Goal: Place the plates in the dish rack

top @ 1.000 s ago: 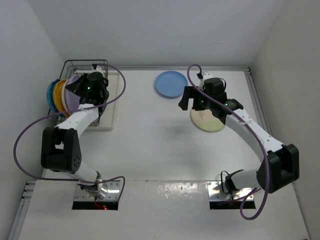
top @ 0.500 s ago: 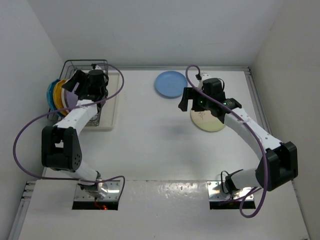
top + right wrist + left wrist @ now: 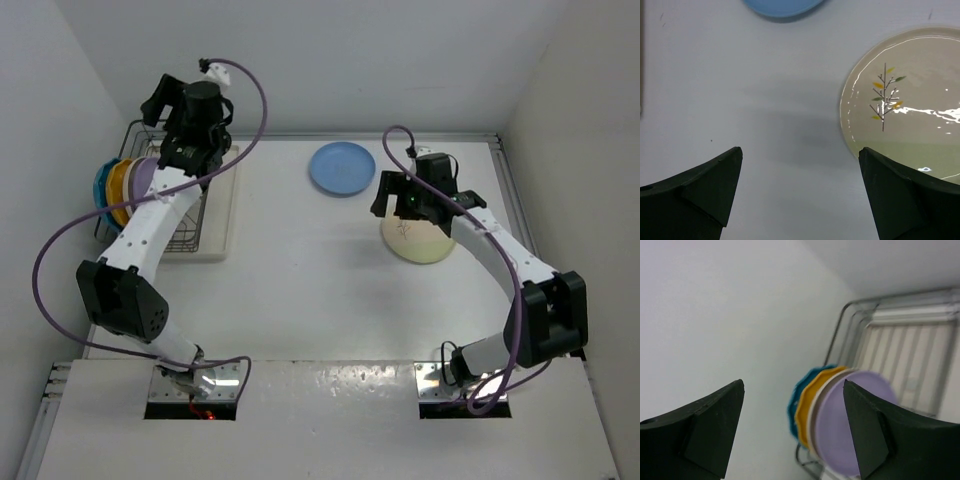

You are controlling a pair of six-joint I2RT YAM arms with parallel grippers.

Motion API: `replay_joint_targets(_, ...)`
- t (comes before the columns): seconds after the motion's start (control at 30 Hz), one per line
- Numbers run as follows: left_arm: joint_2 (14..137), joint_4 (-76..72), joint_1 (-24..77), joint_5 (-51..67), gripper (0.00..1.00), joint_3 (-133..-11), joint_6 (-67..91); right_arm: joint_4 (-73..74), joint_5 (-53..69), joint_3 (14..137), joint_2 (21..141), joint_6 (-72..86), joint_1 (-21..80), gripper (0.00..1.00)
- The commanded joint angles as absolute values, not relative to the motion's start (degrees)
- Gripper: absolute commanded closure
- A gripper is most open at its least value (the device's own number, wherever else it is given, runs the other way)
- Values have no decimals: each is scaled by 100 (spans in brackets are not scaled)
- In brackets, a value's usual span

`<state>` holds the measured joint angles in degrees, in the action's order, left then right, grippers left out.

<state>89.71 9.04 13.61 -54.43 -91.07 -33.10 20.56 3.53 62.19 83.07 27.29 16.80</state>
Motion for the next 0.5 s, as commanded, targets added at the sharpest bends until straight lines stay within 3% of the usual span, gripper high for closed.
replay_joint_targets(0.0, 9227, 1571, 1853, -4625, 15, -9886, -2752, 1705, 273, 6223, 8280, 2874, 1486, 0)
replay_joint_targets(0.3, 11658, 2724, 2671, -1333, 13, -11564, -390, 1608, 9, 6003, 8042, 3050, 879, 0)
replay_joint_targets(0.47, 13041, 2725, 2620, -659, 13, -12488, 824, 2038, -184, 6091, 7937, 2813, 791, 0)
